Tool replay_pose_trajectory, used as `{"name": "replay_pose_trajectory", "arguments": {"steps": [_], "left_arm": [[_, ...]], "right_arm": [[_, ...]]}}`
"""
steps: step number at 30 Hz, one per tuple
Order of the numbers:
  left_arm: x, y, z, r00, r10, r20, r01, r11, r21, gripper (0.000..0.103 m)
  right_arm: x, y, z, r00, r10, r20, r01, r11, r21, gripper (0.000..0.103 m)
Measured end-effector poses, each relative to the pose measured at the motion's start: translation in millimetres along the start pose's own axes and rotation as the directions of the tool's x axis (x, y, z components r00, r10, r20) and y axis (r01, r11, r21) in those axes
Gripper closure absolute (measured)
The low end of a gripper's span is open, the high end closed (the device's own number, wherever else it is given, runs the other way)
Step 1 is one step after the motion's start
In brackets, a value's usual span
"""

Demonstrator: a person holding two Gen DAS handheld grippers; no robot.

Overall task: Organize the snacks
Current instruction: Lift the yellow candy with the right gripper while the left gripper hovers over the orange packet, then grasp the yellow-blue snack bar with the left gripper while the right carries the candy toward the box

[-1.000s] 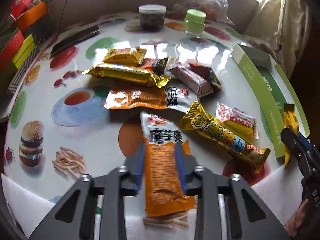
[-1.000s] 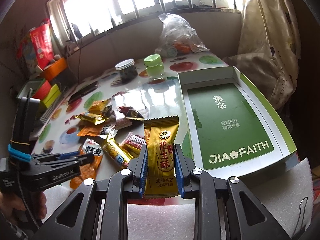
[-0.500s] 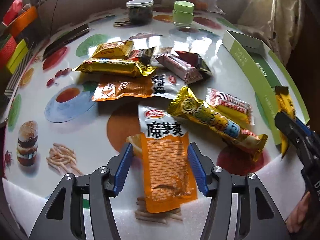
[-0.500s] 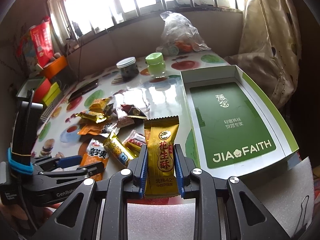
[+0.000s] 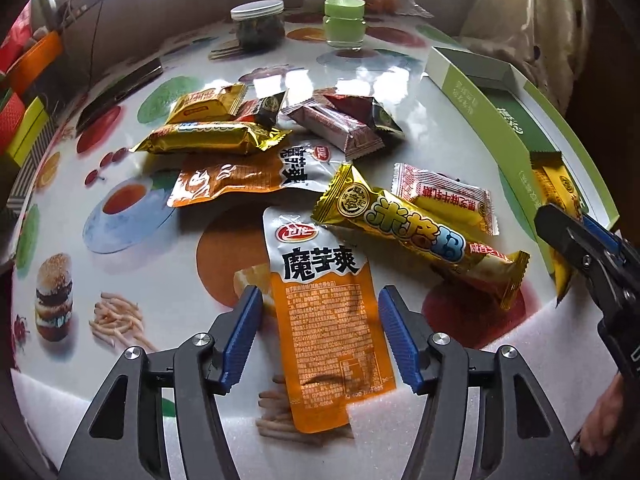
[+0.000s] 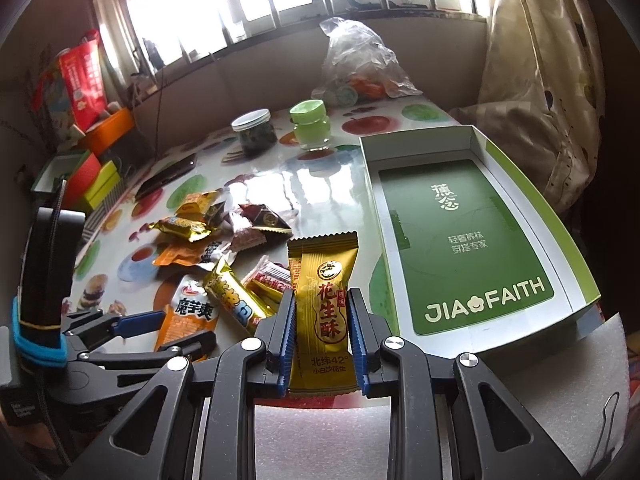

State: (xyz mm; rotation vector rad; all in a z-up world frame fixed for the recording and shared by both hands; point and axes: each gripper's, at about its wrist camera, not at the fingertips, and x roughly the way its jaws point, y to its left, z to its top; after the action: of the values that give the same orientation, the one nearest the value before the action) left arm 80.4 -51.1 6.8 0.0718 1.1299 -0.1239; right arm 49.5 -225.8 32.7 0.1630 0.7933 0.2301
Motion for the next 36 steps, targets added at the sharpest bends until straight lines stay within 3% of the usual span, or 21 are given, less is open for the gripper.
{"name": "replay_pose_trajectory", "arguments": {"steps": [2,10,11,24,32,36], "left_arm": [[-1,0,0,1.0,0.007,0.011,-0.007,1.0,0.005,0.051],[-9,10,1,0.998,-0.018,0.057,0.02,0.999,-0.034,0.062],[-10,11,1,0.998,-0.013,0.061,0.015,0.999,-0.031,0.085],[-14,26,2,0.992,-0.101,0.078,0.106,0.992,-0.065,0.085],[-27,27,17,0.982,-0.143,0.12,0.152,0.986,-0.071,0.085],[-25,19,23,0.972,-0.209,0.104,0.217,0.974,-0.071,0.085]], "right_arm": [[0,1,0,1.0,0.0,-0.001,0.0,1.0,-0.004,0.08],[0,5,0,1.0,-0.009,0.002,0.009,1.0,-0.01,0.08],[-1,5,0,1.0,-0.012,0.004,0.012,1.0,-0.008,0.08],[-5,9,5,0.999,-0.036,0.019,0.036,0.999,-0.005,0.08],[-17,-19,16,0.992,-0.114,0.05,0.113,0.993,0.034,0.08],[-20,-34,23,0.986,-0.156,0.058,0.153,0.987,0.052,0.08]]}}
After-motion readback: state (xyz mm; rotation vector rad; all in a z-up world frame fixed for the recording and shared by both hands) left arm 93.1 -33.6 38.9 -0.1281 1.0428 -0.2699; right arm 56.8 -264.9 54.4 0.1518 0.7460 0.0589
